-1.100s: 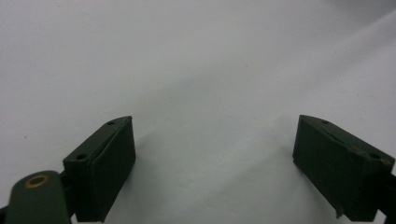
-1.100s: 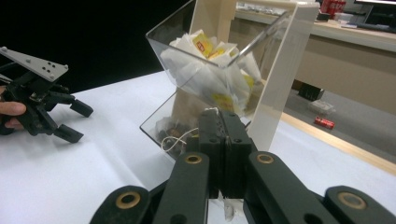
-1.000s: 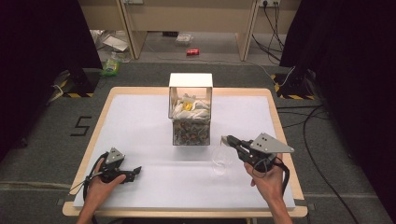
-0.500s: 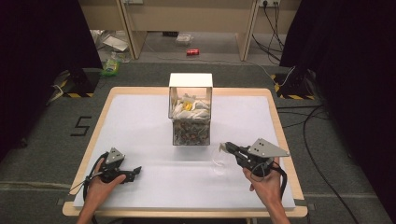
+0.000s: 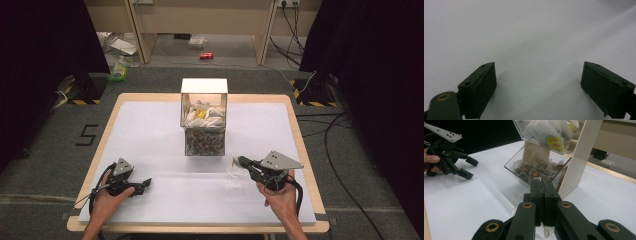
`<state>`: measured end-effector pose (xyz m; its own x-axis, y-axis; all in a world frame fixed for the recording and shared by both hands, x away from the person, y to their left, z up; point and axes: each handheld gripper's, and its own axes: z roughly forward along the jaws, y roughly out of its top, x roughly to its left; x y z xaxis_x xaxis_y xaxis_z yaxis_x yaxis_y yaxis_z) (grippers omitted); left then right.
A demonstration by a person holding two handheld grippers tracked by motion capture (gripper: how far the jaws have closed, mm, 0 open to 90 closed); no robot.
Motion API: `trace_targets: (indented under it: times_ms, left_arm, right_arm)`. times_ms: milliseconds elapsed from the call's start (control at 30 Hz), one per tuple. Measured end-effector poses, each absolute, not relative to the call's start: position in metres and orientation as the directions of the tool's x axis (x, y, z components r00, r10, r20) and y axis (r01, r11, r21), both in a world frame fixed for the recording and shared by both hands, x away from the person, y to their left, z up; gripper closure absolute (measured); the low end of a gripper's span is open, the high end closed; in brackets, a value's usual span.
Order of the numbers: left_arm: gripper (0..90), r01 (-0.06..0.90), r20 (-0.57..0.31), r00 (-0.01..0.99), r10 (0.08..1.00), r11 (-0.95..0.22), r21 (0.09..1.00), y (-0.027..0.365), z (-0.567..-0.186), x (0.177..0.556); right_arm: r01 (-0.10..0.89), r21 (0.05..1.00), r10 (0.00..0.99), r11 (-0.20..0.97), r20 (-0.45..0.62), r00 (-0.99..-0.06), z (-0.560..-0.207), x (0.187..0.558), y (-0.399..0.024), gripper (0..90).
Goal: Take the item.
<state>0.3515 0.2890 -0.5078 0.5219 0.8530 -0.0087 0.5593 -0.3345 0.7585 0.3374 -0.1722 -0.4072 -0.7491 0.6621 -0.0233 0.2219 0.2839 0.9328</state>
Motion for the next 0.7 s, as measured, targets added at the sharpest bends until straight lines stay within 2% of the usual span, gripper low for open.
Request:
trace_targets:
  times_ms: [700]
  left_arm:
    - [12.5,0.559,-0.008,0.522,0.853,-0.335,0.759,0.289,-0.508,0.351]
  right_arm:
    - [0.273,0.908,0.654,0.316,0.000,-0.757,-0.429,0.345,-0.167,89.1]
